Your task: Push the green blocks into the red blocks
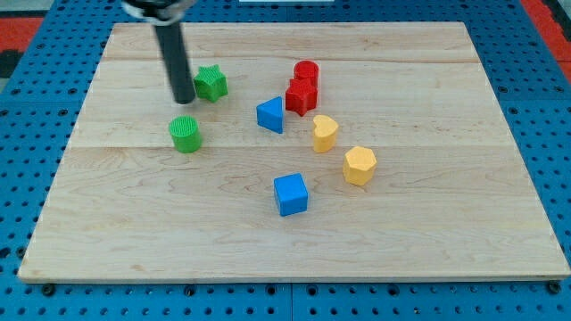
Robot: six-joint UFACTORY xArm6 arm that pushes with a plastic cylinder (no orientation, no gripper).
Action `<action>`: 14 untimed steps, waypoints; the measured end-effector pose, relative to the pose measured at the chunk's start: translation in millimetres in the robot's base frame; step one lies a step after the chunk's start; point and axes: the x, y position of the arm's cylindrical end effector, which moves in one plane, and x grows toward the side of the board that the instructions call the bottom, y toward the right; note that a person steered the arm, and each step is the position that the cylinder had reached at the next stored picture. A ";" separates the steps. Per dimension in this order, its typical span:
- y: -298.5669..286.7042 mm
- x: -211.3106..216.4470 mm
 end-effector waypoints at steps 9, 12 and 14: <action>-15.7 12.7; 77.7 43.0; 57.1 19.3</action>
